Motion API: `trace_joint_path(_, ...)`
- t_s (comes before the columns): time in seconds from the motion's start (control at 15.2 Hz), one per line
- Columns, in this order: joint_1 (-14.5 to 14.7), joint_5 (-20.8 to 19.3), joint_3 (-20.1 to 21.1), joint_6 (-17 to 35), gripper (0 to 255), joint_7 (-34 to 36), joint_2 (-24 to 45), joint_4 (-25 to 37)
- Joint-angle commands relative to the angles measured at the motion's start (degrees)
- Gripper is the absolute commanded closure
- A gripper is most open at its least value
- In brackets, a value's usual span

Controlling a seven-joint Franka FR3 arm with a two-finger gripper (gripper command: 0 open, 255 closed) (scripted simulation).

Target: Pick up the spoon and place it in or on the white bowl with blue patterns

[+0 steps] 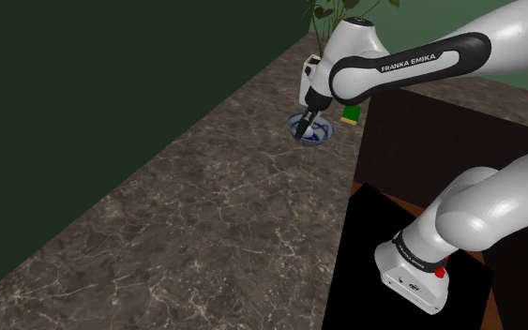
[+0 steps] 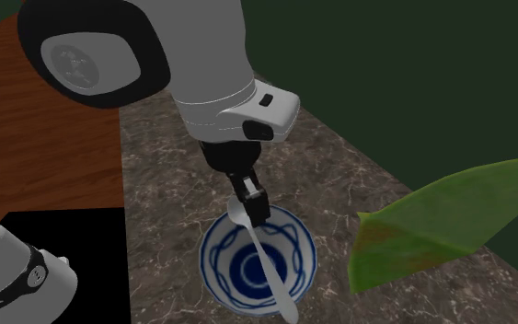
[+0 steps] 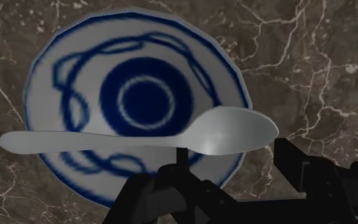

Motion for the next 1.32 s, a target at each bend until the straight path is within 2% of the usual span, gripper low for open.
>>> trace_joint_path(0.0, 0.0, 0.0, 0.0, 0.1, 255, 0.0, 0.0, -0.1)
trace_joint_path(0.13, 0.0, 0.0, 0.0, 0.0, 255, 0.0, 0.0, 0.0)
trace_joint_path(0.2, 0.0, 0.0, 0.0, 0.0, 0, 0.0, 0.0, 0.0)
trace_joint_path(0.53, 0.0, 0.0, 0.0, 0.0, 0, 0.0, 0.0, 0.0)
trace_joint_path(0.79, 0.0, 0.0, -0.3, -8.0, 0, -0.1, -4.6, 3.4)
trace_joint_path(1.25, 0.0, 0.0, -0.3, -8.0, 0, -0.1, -4.6, 3.4)
